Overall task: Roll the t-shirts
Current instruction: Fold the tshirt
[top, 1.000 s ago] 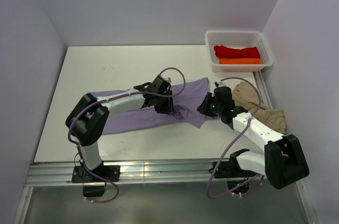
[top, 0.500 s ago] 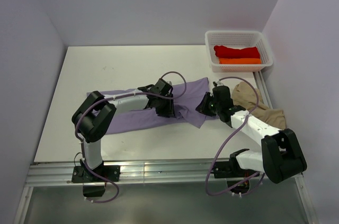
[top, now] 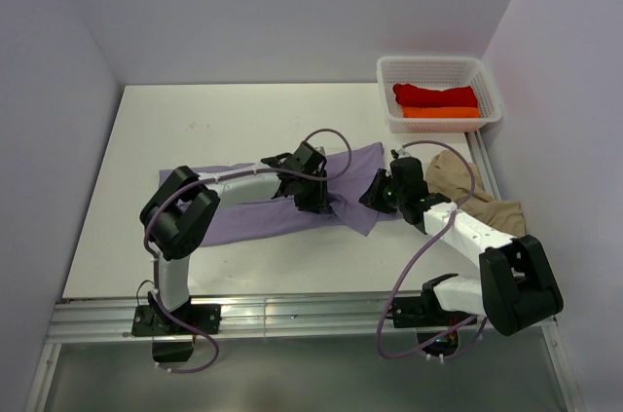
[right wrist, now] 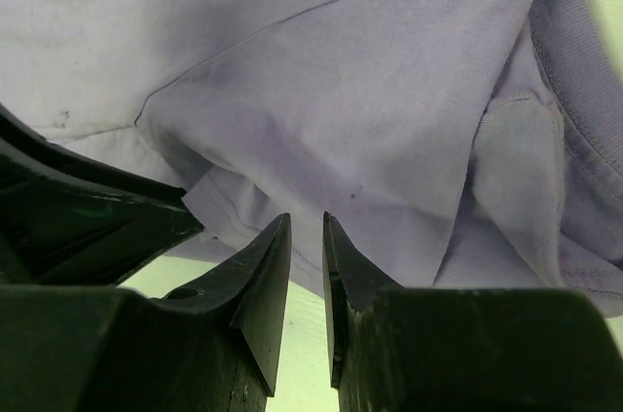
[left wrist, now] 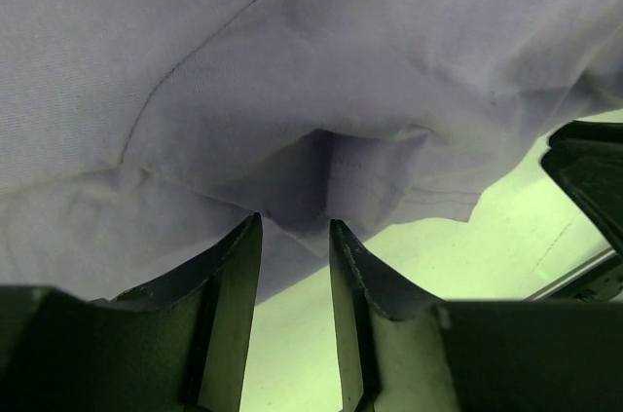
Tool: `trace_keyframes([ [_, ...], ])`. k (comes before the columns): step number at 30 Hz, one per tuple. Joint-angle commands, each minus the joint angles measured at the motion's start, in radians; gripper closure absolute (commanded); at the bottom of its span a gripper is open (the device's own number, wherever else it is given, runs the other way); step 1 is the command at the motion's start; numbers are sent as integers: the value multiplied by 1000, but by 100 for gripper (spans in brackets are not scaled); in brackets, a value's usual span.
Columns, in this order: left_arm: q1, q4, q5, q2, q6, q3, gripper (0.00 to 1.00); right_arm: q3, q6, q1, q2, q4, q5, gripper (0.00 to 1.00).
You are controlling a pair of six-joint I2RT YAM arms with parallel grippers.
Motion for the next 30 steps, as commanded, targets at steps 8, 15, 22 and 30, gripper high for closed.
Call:
trace_keyframes([
  [8,-24,-33,-29,29,-12,64,60,36,0,4,-14,30,6,74],
  [15,-28,-56,-65,53,-28,87,61,30,3,4,-10,36,4,74],
  [22,-36,-87,-87,66,-29,113,92,23,3,6,-10,36,6,75],
  [30,-37,-120,-105,20,-22,98,100,22,5,4,-7,41,6,75],
])
